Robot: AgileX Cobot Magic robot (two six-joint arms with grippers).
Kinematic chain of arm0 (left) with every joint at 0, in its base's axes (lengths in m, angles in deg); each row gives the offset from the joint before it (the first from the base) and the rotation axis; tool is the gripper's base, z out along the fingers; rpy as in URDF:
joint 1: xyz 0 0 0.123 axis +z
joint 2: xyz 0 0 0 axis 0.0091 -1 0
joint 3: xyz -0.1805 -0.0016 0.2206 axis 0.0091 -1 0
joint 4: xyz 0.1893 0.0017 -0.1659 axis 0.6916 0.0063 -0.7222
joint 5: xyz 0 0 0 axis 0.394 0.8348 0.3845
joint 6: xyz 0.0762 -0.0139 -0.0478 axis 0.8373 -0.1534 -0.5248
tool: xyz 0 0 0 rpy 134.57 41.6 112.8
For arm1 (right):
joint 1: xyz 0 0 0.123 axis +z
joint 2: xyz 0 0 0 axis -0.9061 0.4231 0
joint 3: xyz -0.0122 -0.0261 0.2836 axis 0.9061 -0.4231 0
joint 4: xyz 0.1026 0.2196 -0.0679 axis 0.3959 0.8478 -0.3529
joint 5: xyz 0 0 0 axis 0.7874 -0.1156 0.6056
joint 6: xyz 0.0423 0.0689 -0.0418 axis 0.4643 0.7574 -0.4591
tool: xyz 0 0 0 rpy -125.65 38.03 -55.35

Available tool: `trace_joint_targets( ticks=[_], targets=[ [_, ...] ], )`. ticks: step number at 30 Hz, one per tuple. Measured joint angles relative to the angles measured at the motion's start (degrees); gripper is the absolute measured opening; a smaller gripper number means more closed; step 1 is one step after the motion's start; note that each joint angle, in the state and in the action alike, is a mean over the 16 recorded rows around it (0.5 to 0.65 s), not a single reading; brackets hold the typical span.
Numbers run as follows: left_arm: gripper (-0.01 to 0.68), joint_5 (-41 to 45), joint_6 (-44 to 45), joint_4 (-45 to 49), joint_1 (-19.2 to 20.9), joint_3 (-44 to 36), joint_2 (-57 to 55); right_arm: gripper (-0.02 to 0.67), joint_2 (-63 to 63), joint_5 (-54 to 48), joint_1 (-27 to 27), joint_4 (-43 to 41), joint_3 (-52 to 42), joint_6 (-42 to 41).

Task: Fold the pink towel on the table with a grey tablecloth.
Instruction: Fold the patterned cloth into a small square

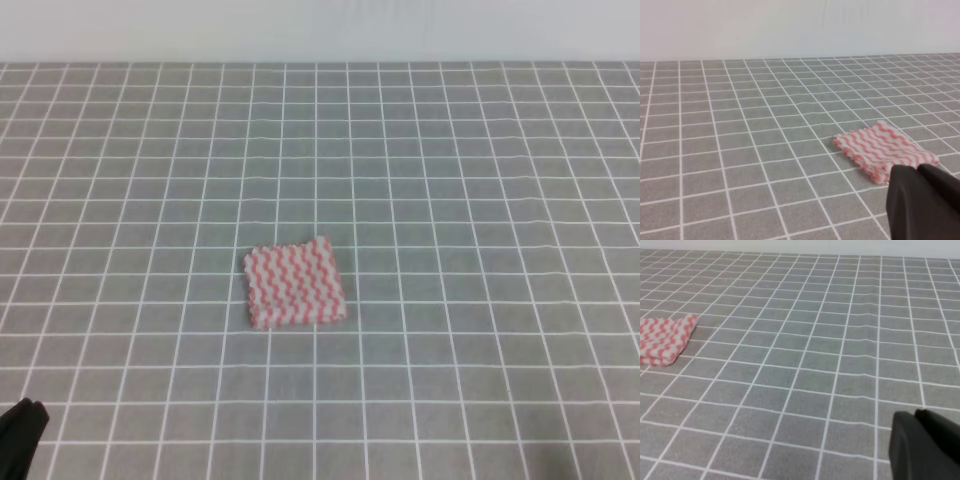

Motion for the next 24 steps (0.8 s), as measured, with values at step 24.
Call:
trace_joint_targets(
  ticks=[24],
  targets=[
    [-0.001, 3.39, -20.40, 24.64, 4.46, -0.23, 3.50, -0.015, 0.05, 0.51, 0.00, 0.07, 0.11, 0.25]
  ],
)
